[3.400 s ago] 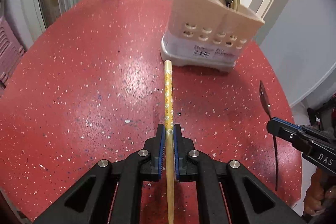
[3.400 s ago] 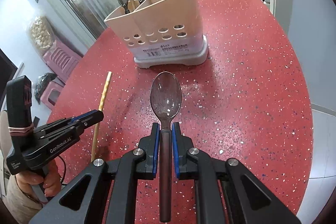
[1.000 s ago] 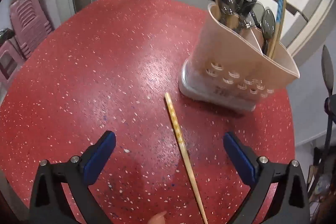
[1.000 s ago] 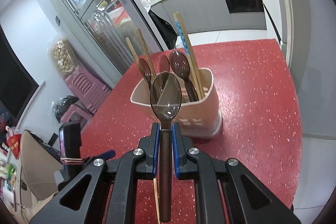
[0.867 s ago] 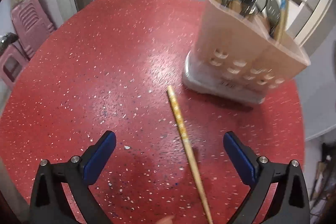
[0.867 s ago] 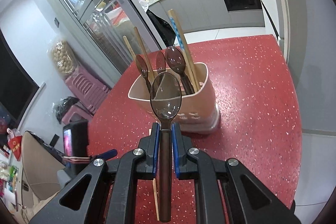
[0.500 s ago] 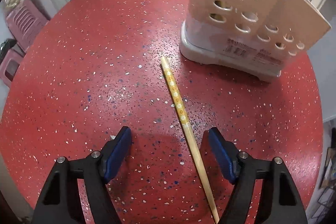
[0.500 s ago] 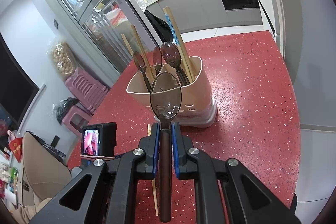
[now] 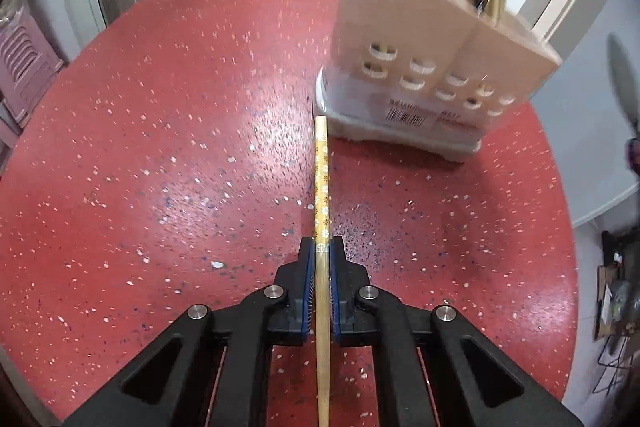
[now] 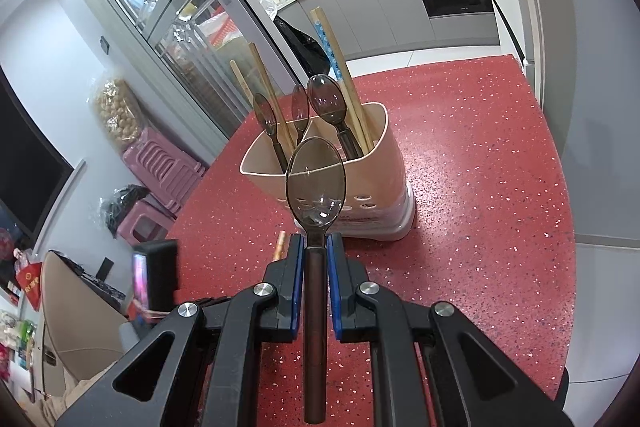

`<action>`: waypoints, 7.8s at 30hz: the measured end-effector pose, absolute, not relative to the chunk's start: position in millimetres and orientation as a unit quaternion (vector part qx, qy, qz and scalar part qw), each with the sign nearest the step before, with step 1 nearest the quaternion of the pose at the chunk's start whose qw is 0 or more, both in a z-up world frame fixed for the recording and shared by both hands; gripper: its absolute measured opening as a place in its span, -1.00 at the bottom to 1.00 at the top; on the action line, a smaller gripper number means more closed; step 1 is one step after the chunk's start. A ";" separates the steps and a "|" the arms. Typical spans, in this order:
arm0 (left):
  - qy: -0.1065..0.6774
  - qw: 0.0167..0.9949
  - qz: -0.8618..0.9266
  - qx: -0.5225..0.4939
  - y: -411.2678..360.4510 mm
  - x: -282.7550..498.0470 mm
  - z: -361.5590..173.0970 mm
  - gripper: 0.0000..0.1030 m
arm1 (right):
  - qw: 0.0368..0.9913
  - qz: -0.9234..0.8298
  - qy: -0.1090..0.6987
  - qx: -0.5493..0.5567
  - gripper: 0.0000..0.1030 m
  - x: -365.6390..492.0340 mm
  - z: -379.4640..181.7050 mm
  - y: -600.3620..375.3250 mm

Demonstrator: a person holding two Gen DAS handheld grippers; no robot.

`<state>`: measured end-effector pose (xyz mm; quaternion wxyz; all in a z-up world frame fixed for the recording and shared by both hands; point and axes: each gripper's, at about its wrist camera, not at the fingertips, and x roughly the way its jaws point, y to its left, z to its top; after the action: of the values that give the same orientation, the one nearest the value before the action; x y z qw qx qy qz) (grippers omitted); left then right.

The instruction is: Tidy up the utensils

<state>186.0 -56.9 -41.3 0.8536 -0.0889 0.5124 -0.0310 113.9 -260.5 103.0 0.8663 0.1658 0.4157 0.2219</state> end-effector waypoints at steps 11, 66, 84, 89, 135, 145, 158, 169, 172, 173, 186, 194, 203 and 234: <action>0.418 0.900 -0.050 -0.108 -27.6 169.2 39.6 -0.37 | 0.879 0.219 0.394 0.154 -0.75 119.1 121.5 -255.8; 0.204 0.975 -0.061 -0.056 -38.8 270.3 61.1 -0.36 | 0.968 0.119 0.220 0.033 -0.76 189.4 97.0 -206.0; 0.248 0.967 -0.045 -0.041 -40.1 268.1 57.2 -0.36 | 0.950 0.132 0.281 0.048 -0.38 211.9 97.8 -211.4; 0.254 0.965 -0.042 -0.041 -40.5 265.9 59.2 -0.36 | 0.948 0.134 0.283 0.054 -0.20 208.4 99.7 -213.0; 0.319 0.947 -0.011 -0.028 -5.9 176.5 8.3 1.00 | 0.919 0.065 0.383 0.071 0.90 102.6 65.0 -219.5; 0.313 0.950 -0.004 -0.022 -4.4 156.4 -0.8 1.00 | 0.947 0.021 0.314 0.061 1.00 76.6 69.3 -219.1; 0.281 0.960 0.006 -0.010 -4.7 130.1 -0.6 1.00 | 0.955 0.017 0.293 0.030 1.00 58.9 68.8 -209.2; 0.278 0.960 0.008 -0.007 -3.1 125.8 -0.7 1.00 | 0.958 -0.012 0.287 0.017 1.00 54.1 69.5 -210.8; 0.279 0.960 0.006 -0.006 -4.7 125.7 -0.6 1.00 | 0.957 -0.012 0.289 0.019 1.00 55.1 69.1 -211.7; 0.279 0.960 0.006 -0.005 -5.3 125.9 -0.5 1.00 | 0.957 -0.012 0.289 0.019 1.00 55.1 69.1 -212.0; 0.284 0.959 0.004 -0.007 -4.8 127.1 -2.1 1.00 | 0.957 -0.010 0.289 0.017 1.00 55.3 68.2 -212.6; 0.285 0.959 0.001 -0.006 -5.4 128.5 -3.8 1.00 | 0.956 -0.009 0.292 0.019 1.00 56.3 67.2 -212.3; 0.286 0.958 0.002 -0.006 -5.9 128.2 -5.1 1.00 | 0.956 -0.008 0.293 0.019 1.00 56.6 67.1 -212.2; 0.289 0.957 0.002 -0.007 -6.0 128.5 -7.1 1.00 | 0.956 -0.005 0.294 0.020 1.00 58.1 66.5 -210.5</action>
<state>128.5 -6.0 -7.1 0.9573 -0.0067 0.2890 0.0023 58.1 -210.5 66.5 0.9556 0.0201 0.2938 -0.0053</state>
